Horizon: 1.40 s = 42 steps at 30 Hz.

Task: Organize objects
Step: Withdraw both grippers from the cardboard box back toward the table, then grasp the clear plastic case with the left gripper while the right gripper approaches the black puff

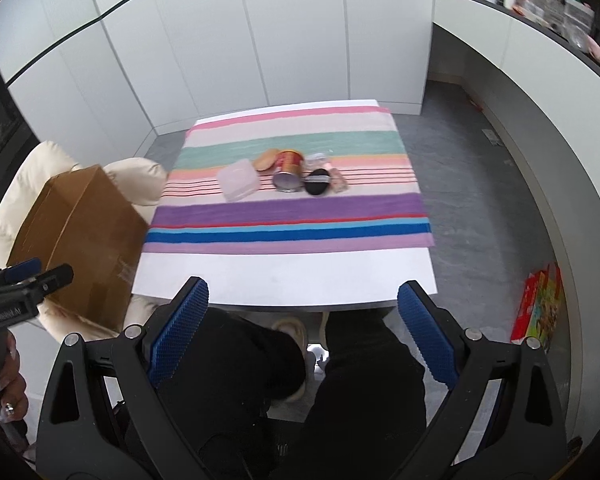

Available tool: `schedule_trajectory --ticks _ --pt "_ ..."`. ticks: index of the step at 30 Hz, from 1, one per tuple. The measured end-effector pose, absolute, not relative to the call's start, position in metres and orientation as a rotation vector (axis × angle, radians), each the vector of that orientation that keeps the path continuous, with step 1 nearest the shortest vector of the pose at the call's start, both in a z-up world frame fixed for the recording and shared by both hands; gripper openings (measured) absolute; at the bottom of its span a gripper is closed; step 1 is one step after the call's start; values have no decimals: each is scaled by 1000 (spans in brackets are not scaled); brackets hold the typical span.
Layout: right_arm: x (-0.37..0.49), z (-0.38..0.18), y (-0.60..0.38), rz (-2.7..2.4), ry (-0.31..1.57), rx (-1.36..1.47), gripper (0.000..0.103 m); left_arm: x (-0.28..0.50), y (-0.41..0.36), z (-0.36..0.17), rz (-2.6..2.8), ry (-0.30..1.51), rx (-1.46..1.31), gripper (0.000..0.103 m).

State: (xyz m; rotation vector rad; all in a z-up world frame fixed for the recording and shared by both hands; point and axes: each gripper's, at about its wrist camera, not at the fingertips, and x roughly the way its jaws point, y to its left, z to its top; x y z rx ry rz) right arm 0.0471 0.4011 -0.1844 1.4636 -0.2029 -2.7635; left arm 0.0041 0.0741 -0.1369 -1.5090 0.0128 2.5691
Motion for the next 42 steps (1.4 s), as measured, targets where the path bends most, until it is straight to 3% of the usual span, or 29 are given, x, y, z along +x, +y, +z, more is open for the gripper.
schedule_trajectory --ticks 7,21,35,42 --pt "31 -202 419 -2774 -211 1474 97 -27 114 -134 2586 131 -1422 96" --pt "-59 -262 430 -2737 -208 1548 97 -127 167 -178 2498 217 -1528 96" --pt "-167 -342 420 -2676 -166 1542 97 -223 190 -298 2406 111 -1815 96" --pt "-207 -393 427 -2642 -181 1552 97 -248 203 -330 2435 95 -1831 96"
